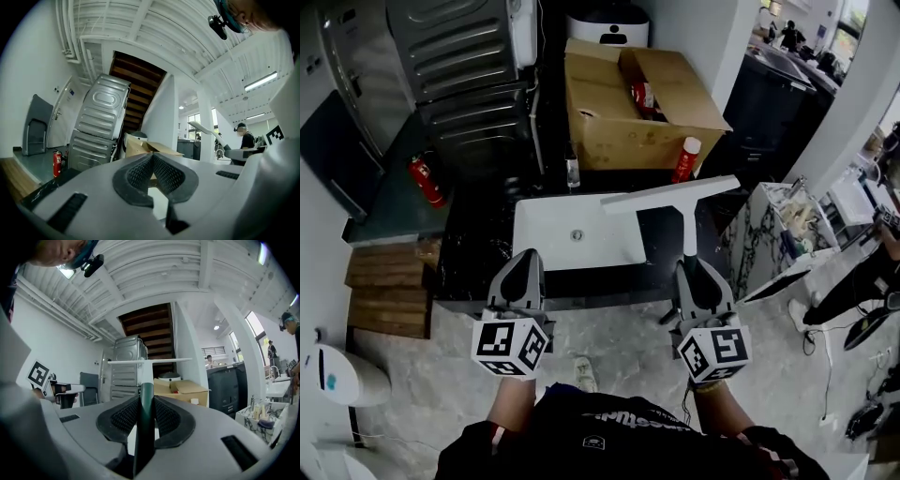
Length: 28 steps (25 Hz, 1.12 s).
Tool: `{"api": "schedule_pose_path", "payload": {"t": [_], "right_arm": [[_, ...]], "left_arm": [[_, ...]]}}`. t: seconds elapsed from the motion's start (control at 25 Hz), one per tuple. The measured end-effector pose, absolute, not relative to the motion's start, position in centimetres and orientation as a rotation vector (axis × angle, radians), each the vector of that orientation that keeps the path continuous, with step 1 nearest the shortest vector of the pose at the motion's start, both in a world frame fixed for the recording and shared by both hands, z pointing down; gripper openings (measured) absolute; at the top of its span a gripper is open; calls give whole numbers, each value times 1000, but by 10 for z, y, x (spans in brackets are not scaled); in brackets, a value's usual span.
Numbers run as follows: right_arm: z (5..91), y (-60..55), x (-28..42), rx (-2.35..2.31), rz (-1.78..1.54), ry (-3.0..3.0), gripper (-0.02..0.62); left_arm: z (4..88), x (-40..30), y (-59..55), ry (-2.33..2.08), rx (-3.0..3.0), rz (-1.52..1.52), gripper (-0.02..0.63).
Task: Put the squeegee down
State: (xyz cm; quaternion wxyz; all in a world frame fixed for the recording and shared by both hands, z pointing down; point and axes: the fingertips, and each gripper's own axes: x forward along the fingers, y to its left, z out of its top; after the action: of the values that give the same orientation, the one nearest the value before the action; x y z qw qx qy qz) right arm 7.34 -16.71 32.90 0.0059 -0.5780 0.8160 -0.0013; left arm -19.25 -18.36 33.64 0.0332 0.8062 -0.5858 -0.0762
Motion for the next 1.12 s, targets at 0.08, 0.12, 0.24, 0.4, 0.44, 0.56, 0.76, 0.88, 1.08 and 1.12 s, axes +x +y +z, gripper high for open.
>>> {"api": "schedule_pose_path", "payload": {"t": [0.08,0.12,0.24,0.4,0.44,0.56,0.76,0.88,1.08,1.12], "right_arm": [[322,-194,60,-1826,9,2545,115],[321,-205,54,-1836,6,2537,115],[321,-230,42,-1857,1,2520,115],[324,-253,36,-1892,-5,2524,115],[325,-257,37,-1901,-11,2522,115],[328,-269,47,-1933,-25,2503,115],[329,-278,78,-2009,-32,2431,115],[343,-284,100,-2070,-75,2373,115],[401,-292,150,-2225,-254,2250,115],[416,-290,162,-2265,-306,2213,115]], "left_arm": [[331,-202,-214,-1780,2502,-232,14],[330,-207,-226,-1770,2513,-230,14],[329,-216,-260,-1735,2535,-241,14],[335,-206,-289,-1659,2556,-244,14],[337,-201,-295,-1642,2563,-240,13],[340,-186,-313,-1603,2581,-227,14],[342,-146,-332,-1513,2650,-191,14],[352,-114,-346,-1436,2689,-170,14],[403,-35,-365,-1286,2710,-103,13],[416,-17,-367,-1247,2716,-81,14]]}}
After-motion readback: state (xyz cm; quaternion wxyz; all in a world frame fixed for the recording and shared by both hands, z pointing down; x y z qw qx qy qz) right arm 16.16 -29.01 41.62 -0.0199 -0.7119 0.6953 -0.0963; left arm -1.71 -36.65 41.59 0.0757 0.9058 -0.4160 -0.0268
